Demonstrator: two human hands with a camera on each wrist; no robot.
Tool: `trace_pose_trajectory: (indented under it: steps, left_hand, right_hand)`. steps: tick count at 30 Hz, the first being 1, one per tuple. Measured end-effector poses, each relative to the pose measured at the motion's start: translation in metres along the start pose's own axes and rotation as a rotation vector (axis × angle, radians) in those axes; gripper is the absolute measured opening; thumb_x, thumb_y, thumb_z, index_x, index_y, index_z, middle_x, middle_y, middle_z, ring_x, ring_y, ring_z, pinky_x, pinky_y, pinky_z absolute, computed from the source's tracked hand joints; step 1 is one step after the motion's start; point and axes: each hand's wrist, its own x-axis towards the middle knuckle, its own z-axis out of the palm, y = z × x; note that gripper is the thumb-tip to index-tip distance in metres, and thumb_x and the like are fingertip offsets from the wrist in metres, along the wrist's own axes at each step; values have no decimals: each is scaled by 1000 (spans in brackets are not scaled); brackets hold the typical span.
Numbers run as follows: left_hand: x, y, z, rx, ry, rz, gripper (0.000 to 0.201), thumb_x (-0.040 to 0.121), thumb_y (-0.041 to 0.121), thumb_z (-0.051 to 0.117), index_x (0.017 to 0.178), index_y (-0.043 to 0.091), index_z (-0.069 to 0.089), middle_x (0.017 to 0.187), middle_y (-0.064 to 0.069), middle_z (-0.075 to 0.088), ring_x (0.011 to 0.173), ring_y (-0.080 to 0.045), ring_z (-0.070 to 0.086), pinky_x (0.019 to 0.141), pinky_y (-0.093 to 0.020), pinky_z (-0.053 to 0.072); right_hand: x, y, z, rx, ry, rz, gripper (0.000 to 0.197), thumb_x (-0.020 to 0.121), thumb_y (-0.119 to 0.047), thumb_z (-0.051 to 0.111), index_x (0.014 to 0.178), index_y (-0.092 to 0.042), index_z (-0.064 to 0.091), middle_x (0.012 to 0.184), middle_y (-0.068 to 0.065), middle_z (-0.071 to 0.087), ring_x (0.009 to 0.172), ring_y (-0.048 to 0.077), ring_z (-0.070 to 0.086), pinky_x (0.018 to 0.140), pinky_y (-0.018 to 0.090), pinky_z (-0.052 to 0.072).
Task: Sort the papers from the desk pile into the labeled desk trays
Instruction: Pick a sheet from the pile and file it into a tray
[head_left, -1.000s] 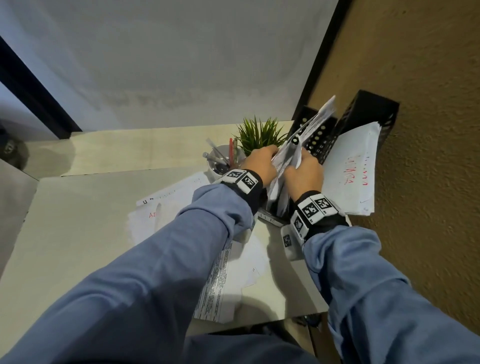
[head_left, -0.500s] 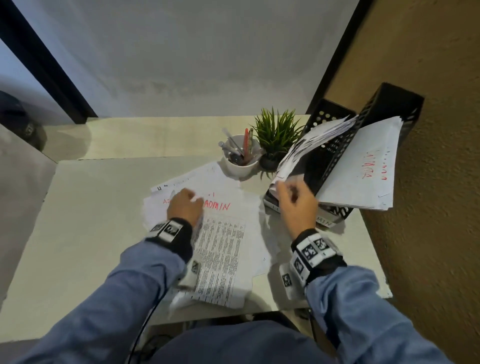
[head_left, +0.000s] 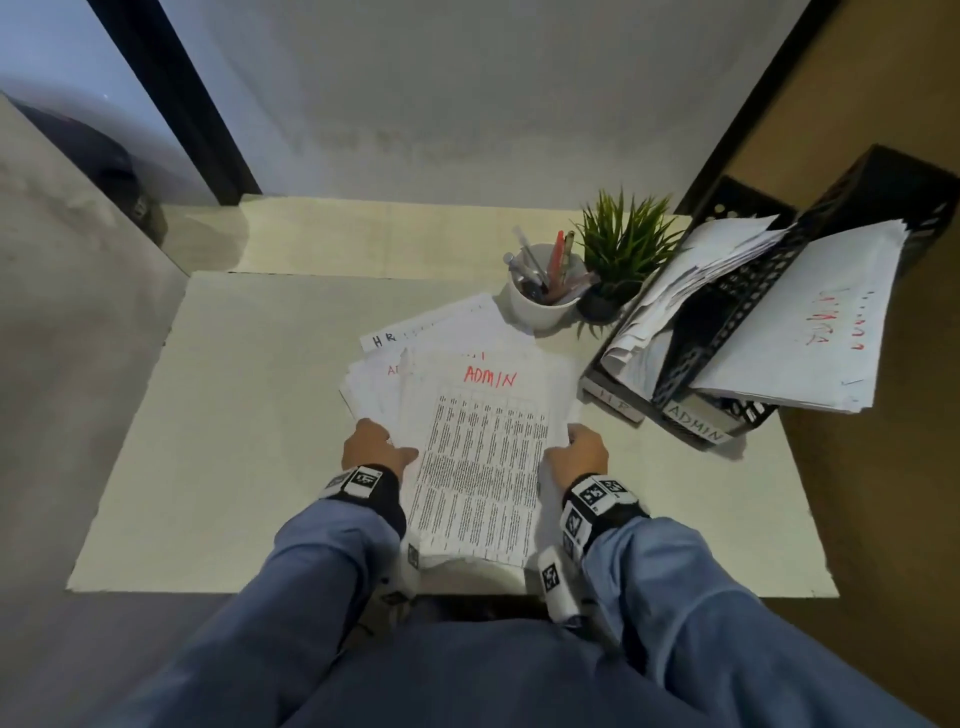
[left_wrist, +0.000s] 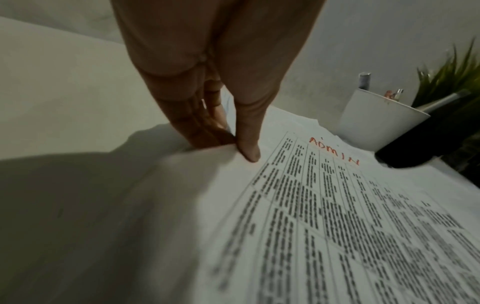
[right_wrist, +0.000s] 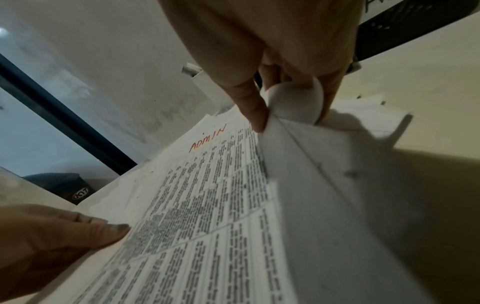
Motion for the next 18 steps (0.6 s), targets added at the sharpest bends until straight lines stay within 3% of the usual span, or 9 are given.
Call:
trace_pose_trajectory:
  steps: [2,4,7,9,11,14,18]
  left_hand:
    - [-1,2,-2,-36,23,10,46,73,13,77,110,1,53,114,-18,61,104,-35,58,87,-34,45]
    - [-4,3,-5,-40,72,54,39,73,12,76,107,3,58,109,-16,64,100,-33,60,83,-30,45]
    - [-7,0,-10,-70,95,160,35,79,9,68,112,5,61,103,-16,67,97,-30,62,80,-25,43]
    - [-9,-5,-12,-76,100,262,32,85,6,60,117,7,61,103,-16,69,98,-29,63,85,-26,45]
    - [-11,-9,-15,-80,130,369,26,88,4,54,109,10,69,100,-13,71,90,-25,65,83,-24,48]
    - [-15,-16,-18,-141,158,426,24,87,1,54,91,11,75,86,-7,73,70,-20,62,67,-18,46]
    - [-19,-22,-20,-271,195,449,27,86,-3,53,83,12,75,80,-1,71,63,-11,57,74,-23,47]
  right_hand:
    - [0,-7,-2,24,27,-27,34,81,3,52,114,-4,56,114,16,64,99,30,62,76,24,44]
    - [3,-11,-3,39,31,-61,42,81,2,56,121,-8,49,124,14,61,102,30,61,77,24,42]
    - [7,-13,-3,3,2,-103,45,80,3,55,123,-10,49,120,14,62,102,29,62,78,24,44]
    - [10,-12,0,-32,-16,-119,48,79,4,53,125,-11,51,116,14,64,101,29,62,81,25,47]
    - [13,-10,2,-45,-14,-118,52,78,3,53,128,-11,50,120,14,62,107,29,60,88,28,49]
    - [14,-10,0,-75,9,-117,65,75,-3,58,137,-13,43,132,15,50,120,31,50,99,33,45]
    - [10,-15,-9,-112,73,-143,82,73,-15,71,145,-17,31,140,13,40,130,33,36,103,37,36]
